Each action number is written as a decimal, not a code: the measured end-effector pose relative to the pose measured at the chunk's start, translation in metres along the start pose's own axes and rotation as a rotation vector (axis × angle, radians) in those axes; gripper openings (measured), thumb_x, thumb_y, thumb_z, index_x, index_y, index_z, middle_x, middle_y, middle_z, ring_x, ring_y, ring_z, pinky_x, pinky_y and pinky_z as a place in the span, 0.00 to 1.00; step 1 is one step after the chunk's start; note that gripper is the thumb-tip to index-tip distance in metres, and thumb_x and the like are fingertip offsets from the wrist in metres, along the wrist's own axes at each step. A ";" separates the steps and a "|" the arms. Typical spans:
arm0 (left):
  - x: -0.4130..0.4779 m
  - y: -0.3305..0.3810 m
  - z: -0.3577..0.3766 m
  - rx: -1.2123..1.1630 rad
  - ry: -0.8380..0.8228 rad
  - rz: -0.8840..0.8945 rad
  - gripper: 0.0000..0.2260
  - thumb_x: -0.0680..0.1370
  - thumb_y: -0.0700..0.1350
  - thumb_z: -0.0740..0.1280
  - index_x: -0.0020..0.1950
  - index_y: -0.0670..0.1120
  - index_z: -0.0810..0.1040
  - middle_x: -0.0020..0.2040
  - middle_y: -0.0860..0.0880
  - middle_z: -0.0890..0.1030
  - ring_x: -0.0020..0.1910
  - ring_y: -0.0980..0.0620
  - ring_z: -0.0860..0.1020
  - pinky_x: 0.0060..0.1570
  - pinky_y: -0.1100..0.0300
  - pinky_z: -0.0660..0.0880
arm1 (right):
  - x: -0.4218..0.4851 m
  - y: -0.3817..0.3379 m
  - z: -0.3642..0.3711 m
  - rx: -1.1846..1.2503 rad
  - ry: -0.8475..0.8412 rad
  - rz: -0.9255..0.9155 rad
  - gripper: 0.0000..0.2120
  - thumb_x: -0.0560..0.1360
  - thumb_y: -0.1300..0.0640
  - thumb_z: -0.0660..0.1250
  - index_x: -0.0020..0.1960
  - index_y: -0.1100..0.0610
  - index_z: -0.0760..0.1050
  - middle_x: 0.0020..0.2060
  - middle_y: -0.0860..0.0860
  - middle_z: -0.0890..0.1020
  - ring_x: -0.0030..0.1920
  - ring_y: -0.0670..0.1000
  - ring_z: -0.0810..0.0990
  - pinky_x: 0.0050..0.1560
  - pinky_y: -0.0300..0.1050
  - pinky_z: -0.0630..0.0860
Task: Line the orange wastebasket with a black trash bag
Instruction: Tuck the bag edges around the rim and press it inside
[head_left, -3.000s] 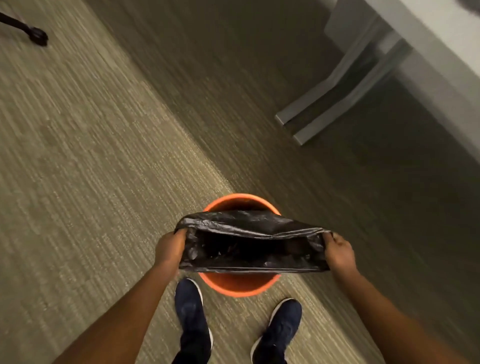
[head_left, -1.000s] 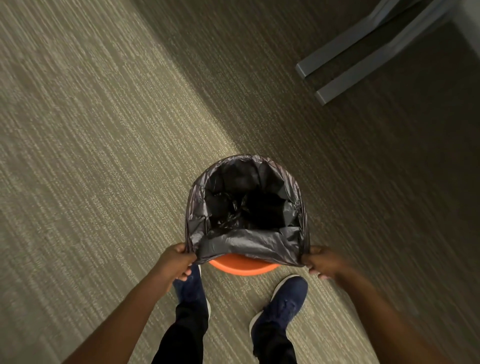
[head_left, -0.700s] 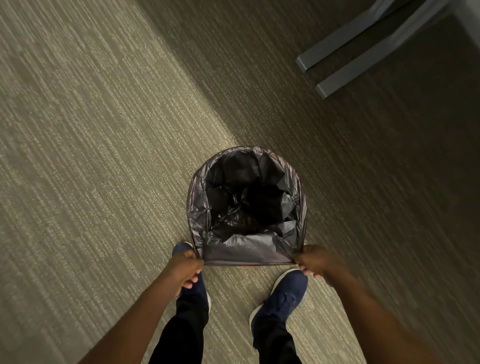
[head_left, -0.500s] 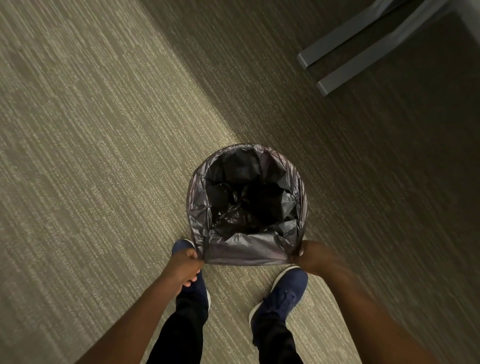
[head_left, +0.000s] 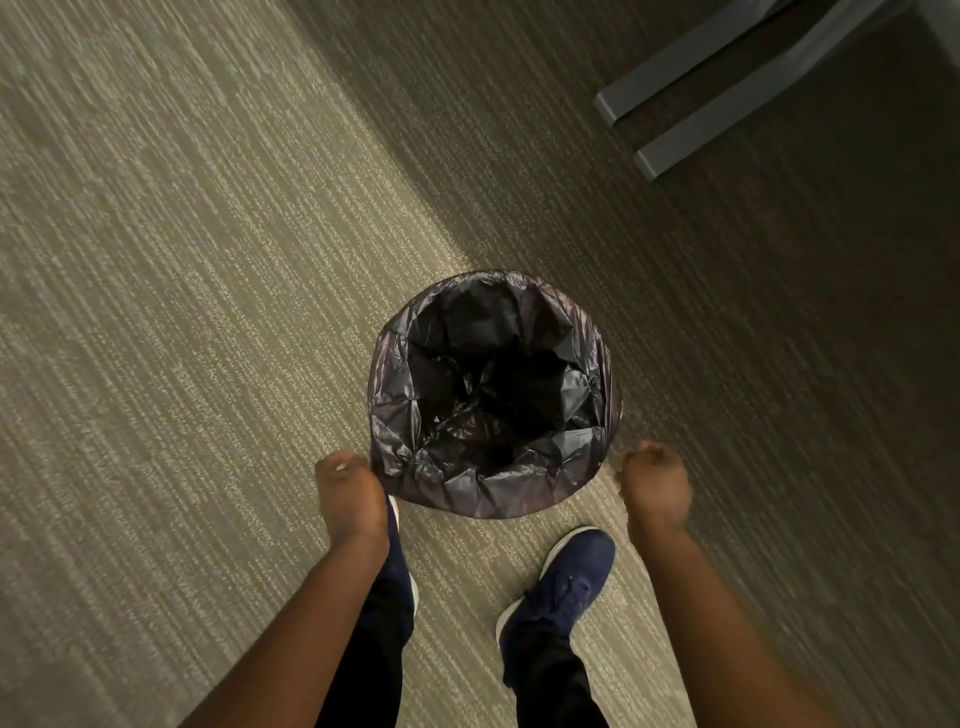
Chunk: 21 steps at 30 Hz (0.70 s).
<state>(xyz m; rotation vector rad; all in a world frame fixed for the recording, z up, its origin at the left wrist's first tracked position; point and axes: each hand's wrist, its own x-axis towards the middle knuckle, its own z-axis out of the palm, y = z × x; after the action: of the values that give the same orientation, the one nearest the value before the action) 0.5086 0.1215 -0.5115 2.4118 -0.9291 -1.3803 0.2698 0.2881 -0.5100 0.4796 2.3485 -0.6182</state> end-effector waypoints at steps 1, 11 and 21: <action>-0.009 0.005 0.003 -0.033 -0.004 0.039 0.18 0.80 0.47 0.58 0.69 0.46 0.72 0.61 0.40 0.80 0.50 0.42 0.79 0.47 0.50 0.76 | -0.009 -0.005 -0.003 -0.001 0.094 -0.139 0.17 0.82 0.54 0.61 0.68 0.58 0.74 0.59 0.58 0.83 0.50 0.57 0.81 0.51 0.48 0.75; -0.018 0.037 0.059 -0.197 -0.044 -0.084 0.31 0.82 0.64 0.50 0.74 0.44 0.70 0.72 0.39 0.74 0.68 0.37 0.74 0.68 0.46 0.70 | -0.015 -0.057 0.059 0.082 0.040 -0.278 0.32 0.83 0.40 0.53 0.79 0.60 0.61 0.75 0.63 0.68 0.75 0.62 0.66 0.73 0.52 0.62; -0.021 0.018 0.047 -0.494 -0.073 -0.373 0.38 0.78 0.70 0.52 0.78 0.46 0.67 0.76 0.41 0.71 0.73 0.39 0.71 0.72 0.46 0.65 | -0.020 -0.031 0.049 0.514 0.056 0.172 0.39 0.77 0.27 0.48 0.77 0.52 0.66 0.74 0.56 0.72 0.72 0.61 0.71 0.73 0.58 0.67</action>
<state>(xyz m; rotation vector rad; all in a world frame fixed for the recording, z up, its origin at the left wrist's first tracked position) 0.4544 0.1262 -0.5129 2.2181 -0.1120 -1.5954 0.2941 0.2329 -0.5200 0.9244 2.1548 -1.1412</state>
